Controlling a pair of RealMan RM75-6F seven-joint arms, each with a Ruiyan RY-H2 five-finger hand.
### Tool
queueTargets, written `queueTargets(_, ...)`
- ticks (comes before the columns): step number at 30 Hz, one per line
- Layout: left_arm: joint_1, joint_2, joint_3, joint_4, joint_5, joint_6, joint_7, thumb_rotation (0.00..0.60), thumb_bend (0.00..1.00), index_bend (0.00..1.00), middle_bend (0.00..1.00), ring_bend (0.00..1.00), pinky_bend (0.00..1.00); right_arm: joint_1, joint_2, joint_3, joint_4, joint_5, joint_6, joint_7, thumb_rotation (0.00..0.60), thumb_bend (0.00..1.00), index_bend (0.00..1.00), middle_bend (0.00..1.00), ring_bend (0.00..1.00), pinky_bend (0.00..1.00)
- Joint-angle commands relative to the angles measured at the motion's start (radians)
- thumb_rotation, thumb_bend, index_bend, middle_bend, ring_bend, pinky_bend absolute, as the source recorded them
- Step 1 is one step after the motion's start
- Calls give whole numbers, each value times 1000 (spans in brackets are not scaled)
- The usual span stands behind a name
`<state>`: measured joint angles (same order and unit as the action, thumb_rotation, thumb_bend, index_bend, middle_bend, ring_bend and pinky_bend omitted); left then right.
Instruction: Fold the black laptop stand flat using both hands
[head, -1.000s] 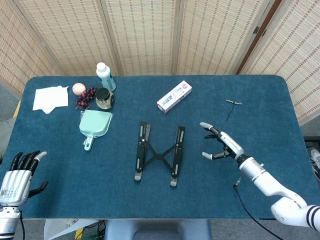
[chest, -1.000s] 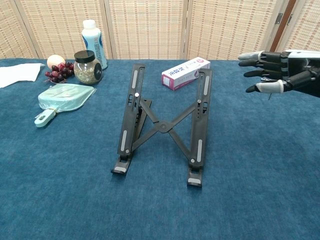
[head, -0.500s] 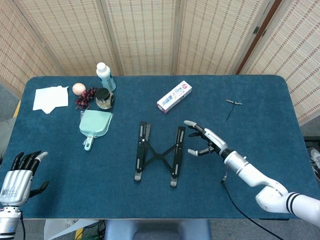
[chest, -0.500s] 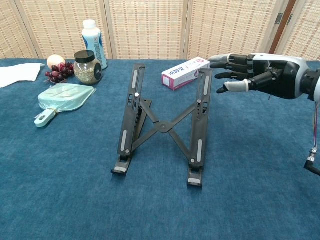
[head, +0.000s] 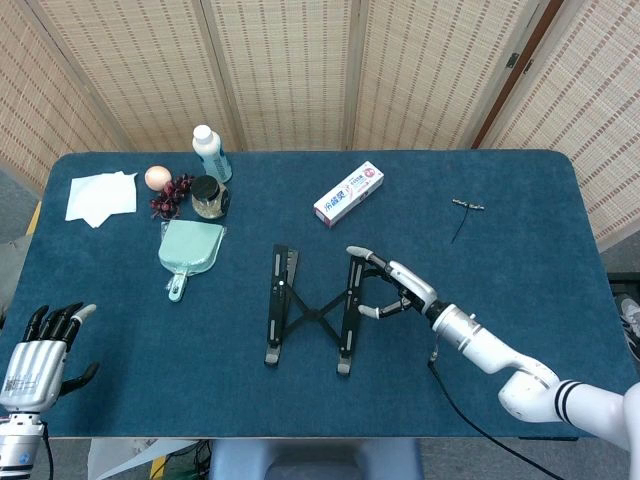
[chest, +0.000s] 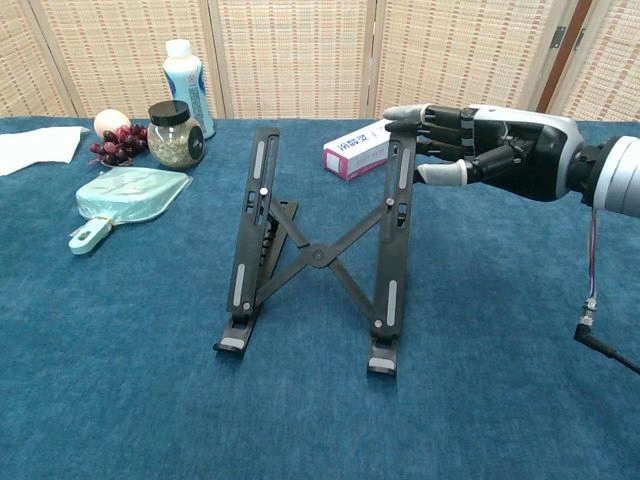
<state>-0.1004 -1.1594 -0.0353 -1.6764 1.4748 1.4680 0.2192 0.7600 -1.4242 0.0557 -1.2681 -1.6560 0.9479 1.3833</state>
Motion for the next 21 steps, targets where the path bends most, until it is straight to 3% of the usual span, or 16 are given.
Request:
queueTargets(1,0,1,2,-1,1,-1,0,600,199,155,149,143,76,-6,13,-19,-27,-24,43,-14,600,166,0,32,0,190)
queueTargets(21,-10,2,6,-15,14,-13,-4,600,199,155,148,143,76,-63,110,-139,-295,-177,258,-272,600,166,0,32,0,190)
